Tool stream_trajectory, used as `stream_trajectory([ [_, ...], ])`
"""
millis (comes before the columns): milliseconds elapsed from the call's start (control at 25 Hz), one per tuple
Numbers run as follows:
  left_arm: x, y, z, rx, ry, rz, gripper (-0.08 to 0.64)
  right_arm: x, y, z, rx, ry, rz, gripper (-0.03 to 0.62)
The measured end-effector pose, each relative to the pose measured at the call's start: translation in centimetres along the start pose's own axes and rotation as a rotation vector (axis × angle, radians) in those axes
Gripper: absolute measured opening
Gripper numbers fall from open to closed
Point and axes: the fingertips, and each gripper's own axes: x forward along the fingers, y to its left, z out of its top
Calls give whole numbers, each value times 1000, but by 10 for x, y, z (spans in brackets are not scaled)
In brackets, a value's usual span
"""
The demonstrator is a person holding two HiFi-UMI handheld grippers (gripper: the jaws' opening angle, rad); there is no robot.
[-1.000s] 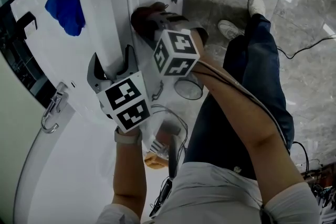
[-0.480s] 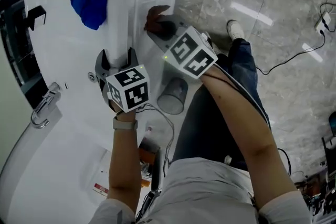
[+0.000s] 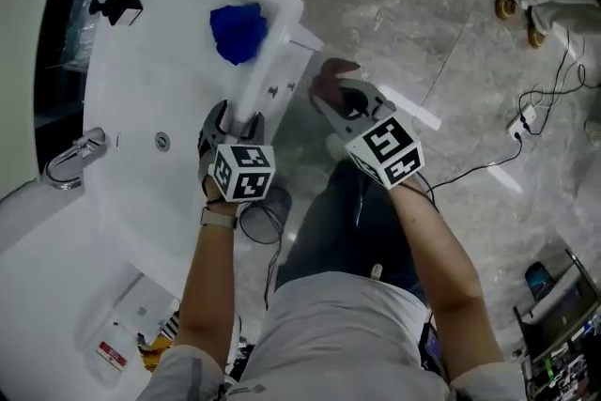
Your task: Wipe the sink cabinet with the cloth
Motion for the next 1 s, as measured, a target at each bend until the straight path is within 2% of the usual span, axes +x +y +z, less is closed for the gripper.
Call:
stream_trajectory([
  [80,-25,3,15,14,-93,15,274,-13,8,22,-6,-16,0,64],
  [160,-55,10,30,-35,-189,27,88,-24,17,45,1,-39,4,64],
  [200,-70,14,36,-80,-233,24,48,-29,24,56,-2,-48,6,64],
  [400,-139,46,70,-411,-477,-56,16,-43,52,116,-63,-99,37,64],
  [560,-187,70,85,-592,-642,-124,12,-49,80,153,-60,-132,77,64],
  [800,-247,91,96,-748,-793,-178,11,-59,120,202,-88,-162,160,64],
  [1000,-282,110,104,-784,-873,-159,11,-69,143,244,-119,-195,233,64],
])
